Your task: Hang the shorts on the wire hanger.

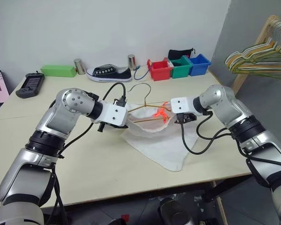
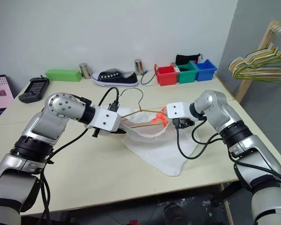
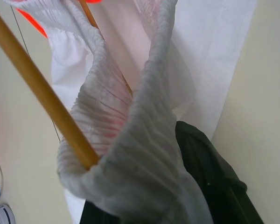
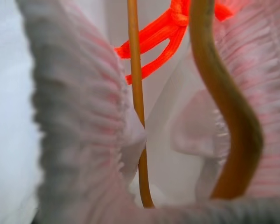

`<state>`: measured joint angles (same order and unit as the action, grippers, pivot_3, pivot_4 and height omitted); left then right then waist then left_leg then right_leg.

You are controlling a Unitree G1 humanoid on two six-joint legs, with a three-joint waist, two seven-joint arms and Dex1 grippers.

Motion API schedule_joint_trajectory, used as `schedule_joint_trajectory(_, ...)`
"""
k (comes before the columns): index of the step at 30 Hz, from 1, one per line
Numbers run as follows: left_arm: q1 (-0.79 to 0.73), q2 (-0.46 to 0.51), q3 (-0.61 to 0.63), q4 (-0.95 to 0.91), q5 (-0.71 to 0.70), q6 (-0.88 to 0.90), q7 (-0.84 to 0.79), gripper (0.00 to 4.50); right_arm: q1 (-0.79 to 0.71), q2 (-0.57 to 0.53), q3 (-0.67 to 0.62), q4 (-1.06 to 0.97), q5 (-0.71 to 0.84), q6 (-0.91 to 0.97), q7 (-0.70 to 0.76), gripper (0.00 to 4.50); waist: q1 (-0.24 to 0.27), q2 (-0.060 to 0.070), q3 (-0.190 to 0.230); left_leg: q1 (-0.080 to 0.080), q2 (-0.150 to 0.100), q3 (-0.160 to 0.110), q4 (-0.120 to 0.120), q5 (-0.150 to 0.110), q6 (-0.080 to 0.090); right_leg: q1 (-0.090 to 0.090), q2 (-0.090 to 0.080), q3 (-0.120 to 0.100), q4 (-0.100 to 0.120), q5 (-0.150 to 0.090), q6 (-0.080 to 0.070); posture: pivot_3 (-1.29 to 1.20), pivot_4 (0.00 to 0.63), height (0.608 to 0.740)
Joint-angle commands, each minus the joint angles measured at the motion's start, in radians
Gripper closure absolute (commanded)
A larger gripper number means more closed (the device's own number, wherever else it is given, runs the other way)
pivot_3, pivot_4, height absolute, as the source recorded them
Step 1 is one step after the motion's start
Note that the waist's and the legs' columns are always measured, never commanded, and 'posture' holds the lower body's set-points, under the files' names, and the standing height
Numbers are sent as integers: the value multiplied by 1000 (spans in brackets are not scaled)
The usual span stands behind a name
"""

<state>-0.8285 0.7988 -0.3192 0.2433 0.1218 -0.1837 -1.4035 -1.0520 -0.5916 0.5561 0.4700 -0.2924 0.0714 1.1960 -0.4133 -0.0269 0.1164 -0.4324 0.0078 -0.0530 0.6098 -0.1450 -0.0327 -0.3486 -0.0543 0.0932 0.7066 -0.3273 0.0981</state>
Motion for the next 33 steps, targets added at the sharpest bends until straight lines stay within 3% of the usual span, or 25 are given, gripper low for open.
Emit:
schedule_joint_trajectory(1,-34,2,20,-2,-3,-30,19,3363,-25,2,-27,-15,-13,-33,-2,2438,0,0,0,0,0,0,0,0,0,0,0,0,0,0,0,-248,2,740)
schedule_joint_trajectory(10,-84,-18,10,70,25,-95,36,3363,-18,4,-40,-7,-27,-38,-14,4469,-1,0,0,0,0,-1,0,1,-1,0,0,-1,1,0,0,-251,0,740)
schedule_joint_trajectory(18,-116,-43,27,123,23,-120,62,3363,0,-1,-55,-33,-32,-17,-8,4469,-1,0,0,0,0,-1,0,1,-1,0,0,-1,2,0,0,-259,3,740)
schedule_joint_trajectory(19,-124,-53,37,129,10,-107,67,2943,6,-1,-59,-43,-31,-6,-10,4500,0,0,0,0,0,-1,0,1,-1,0,0,-1,2,0,0,-263,2,740)
schedule_joint_trajectory(24,-123,-60,91,104,-75,-14,61,1939,43,3,-94,-107,-13,87,-12,4500,-3,0,0,0,0,-1,1,1,-1,0,0,-1,2,0,0,-269,2,740)
schedule_joint_trajectory(27,-99,-42,118,51,-139,72,30,1113,70,-1,-115,-150,-7,144,-13,4500,-4,0,0,0,0,-1,1,1,-1,0,0,-1,4,0,0,-271,3,740)
schedule_joint_trajectory(33,-77,26,170,-19,-220,221,-17,59,147,-15,-158,-254,7,269,-25,4500,-2,-1,0,1,0,-2,1,1,-1,0,0,-2,5,0,0,-275,1,740)
